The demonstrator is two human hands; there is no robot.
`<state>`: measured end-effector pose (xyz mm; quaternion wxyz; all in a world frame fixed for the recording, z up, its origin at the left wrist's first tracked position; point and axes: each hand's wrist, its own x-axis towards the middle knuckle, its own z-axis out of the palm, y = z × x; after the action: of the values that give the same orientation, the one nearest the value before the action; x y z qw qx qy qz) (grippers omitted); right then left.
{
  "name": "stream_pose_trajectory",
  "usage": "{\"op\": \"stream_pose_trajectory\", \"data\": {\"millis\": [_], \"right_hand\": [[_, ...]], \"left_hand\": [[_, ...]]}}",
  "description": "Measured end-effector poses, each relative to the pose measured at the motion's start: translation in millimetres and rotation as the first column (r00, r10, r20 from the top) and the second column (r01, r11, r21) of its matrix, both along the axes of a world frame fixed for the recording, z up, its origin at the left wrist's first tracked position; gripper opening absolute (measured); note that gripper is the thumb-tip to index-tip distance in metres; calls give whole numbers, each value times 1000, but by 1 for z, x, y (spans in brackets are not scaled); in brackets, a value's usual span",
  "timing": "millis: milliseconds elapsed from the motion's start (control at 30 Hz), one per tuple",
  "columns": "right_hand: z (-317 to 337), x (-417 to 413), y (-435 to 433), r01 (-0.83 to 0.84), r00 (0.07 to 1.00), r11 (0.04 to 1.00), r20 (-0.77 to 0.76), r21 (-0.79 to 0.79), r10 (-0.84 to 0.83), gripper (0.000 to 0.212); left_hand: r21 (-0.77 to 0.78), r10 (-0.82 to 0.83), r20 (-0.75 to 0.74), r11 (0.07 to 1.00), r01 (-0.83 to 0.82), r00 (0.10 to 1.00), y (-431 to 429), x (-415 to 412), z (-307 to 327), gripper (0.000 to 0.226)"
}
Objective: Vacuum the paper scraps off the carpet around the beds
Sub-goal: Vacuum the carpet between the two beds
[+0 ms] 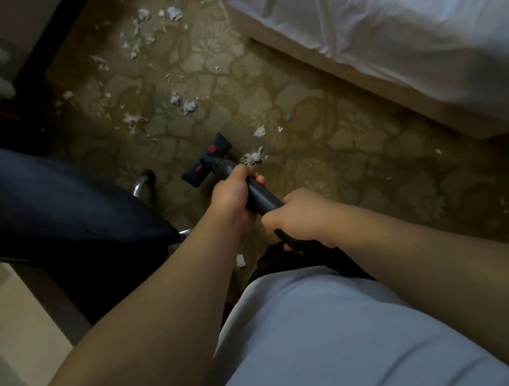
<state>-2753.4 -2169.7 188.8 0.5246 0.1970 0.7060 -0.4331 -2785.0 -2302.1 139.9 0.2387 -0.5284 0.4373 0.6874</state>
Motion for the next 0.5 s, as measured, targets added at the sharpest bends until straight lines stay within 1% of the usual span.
{"op": "stream_pose_trajectory", "data": {"millis": [133, 233, 267, 367, 500], "right_hand": [[6, -4, -9, -22, 999, 999, -28, 46, 24, 43], [11, -10, -4, -12, 1000, 998, -25, 59, 14, 34], [12, -11, -1, -8, 1000, 998, -25, 65, 10, 35], [16, -8, 17, 0, 1000, 997, -29, 78, 2, 47], [18, 3, 55, 19, 1000, 997, -6, 79, -18, 47]], "left_hand": [[32, 16, 22, 999, -17, 1000, -3, -2, -1, 3], [64, 38, 17, 997, -39, 999, 6, -8, 3, 2], [74, 43, 15, 996, -44, 999, 10, -9, 5, 2], [106, 28, 10, 994, -29, 1000, 29, -8, 8, 4], [121, -5, 11, 993, 4, 1000, 67, 3, 13, 2]]}}
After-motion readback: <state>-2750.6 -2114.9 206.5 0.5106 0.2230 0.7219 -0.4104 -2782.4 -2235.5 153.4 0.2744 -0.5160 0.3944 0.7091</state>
